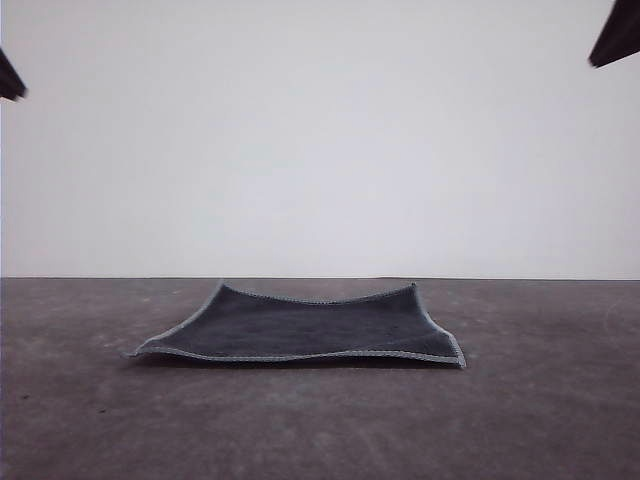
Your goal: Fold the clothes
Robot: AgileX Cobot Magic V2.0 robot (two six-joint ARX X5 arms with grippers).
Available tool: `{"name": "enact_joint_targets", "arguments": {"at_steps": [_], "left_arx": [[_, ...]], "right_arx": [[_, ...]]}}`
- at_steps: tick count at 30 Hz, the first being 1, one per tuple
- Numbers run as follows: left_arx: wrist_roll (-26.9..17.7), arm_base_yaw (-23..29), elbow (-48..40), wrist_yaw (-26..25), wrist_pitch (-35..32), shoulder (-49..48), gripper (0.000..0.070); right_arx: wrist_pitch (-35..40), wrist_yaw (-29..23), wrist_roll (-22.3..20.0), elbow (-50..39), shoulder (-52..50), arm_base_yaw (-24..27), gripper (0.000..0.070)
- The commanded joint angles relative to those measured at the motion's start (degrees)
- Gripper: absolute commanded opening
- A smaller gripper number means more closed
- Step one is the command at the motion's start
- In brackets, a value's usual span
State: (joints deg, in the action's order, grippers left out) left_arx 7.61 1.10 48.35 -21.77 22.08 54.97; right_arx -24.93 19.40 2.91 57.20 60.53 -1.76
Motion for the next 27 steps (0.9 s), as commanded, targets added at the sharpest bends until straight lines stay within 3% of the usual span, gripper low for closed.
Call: {"name": "enact_joint_targets", "arguments": {"at_steps": [1, 7, 18, 20, 22, 23, 25, 27], "left_arx": [[-1.34, -0.06, 2.14, -1.48, -0.65, 3.1, 0.0002], [-1.39, -0.39, 3.79, -6.58, -0.71, 11.4, 0.0002], [-2.45, -0.38, 3.93, -6.79, -1.05, 13.64, 0.0026], [-2.35, -0.39, 3.98, -6.84, -1.04, 13.65, 0.0138], [-2.18, -0.39, 4.01, -7.27, -1.04, 13.65, 0.0297], [-2.17, -0.39, 4.01, -7.74, -0.92, 13.65, 0.0339], [-2.17, -0.39, 4.01, -8.66, -0.87, 13.65, 0.0355], [-2.02, -0.39, 4.01, -9.35, -0.9, 13.65, 0.0355]], "right_arx": [[-1.08, 0.11, -1.0, 1.92, 3.92, -0.06, 0.0], [-5.74, 0.11, -1.27, 3.4, 12.82, -0.05, 0.0], [-6.47, 0.18, -1.46, 3.4, 14.69, -0.04, 0.0012], [-6.5, 0.35, -1.48, 3.4, 14.69, -0.06, 0.009], [-6.53, 1.55, -1.46, 3.4, 14.69, -0.04, 0.0251], [-6.62, 2.41, -1.46, 3.4, 14.69, -0.04, 0.0355], [-6.68, 3.18, -1.39, 3.4, 14.69, -0.04, 0.0464], [-6.82, 3.2, -1.39, 3.4, 14.69, -0.05, 0.0467]]}}
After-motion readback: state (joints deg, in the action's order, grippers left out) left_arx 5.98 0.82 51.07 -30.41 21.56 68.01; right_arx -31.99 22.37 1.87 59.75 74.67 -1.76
